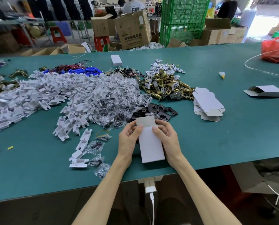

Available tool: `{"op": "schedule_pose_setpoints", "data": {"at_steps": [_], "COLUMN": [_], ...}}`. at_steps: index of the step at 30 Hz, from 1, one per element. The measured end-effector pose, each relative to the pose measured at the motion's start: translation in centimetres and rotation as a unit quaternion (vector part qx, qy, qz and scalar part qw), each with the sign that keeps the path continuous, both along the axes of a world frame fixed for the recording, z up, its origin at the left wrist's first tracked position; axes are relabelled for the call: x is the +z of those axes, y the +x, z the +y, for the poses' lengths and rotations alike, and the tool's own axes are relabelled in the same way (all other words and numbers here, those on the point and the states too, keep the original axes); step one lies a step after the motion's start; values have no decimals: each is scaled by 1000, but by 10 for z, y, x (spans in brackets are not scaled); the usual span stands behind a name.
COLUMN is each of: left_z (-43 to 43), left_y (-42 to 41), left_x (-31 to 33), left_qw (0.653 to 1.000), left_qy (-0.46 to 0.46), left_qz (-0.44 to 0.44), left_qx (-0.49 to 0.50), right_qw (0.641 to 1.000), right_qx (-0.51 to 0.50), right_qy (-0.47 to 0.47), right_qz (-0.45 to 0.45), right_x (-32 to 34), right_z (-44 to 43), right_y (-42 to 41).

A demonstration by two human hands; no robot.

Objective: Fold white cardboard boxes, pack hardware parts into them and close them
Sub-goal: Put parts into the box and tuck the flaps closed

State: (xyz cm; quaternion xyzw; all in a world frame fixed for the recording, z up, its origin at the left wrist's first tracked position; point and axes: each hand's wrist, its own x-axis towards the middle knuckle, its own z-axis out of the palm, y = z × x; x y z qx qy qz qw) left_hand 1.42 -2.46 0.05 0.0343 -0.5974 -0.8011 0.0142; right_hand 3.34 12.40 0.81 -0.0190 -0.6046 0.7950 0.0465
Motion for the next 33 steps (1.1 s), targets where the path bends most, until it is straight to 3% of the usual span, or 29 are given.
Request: {"op": "schedule_pose_setpoints", "data": {"at_steps": [7, 21, 33], "left_z": [-1, 6, 3], "left_y": [3, 7, 6], "left_x": [1, 4, 1], "left_qw": [997, 987, 989], "left_qy": [-37, -142, -130], "left_qz": [59, 70, 71], "left_qx": [-13, -1, 0], "right_qw": [999, 996, 996], "right_qx": [12, -15, -18], "right_qy": [34, 83, 84], "right_qz": [14, 1, 17], "right_x": [-1, 0, 3], "right_z": [1, -1, -2], "right_y": [2, 3, 6]}}
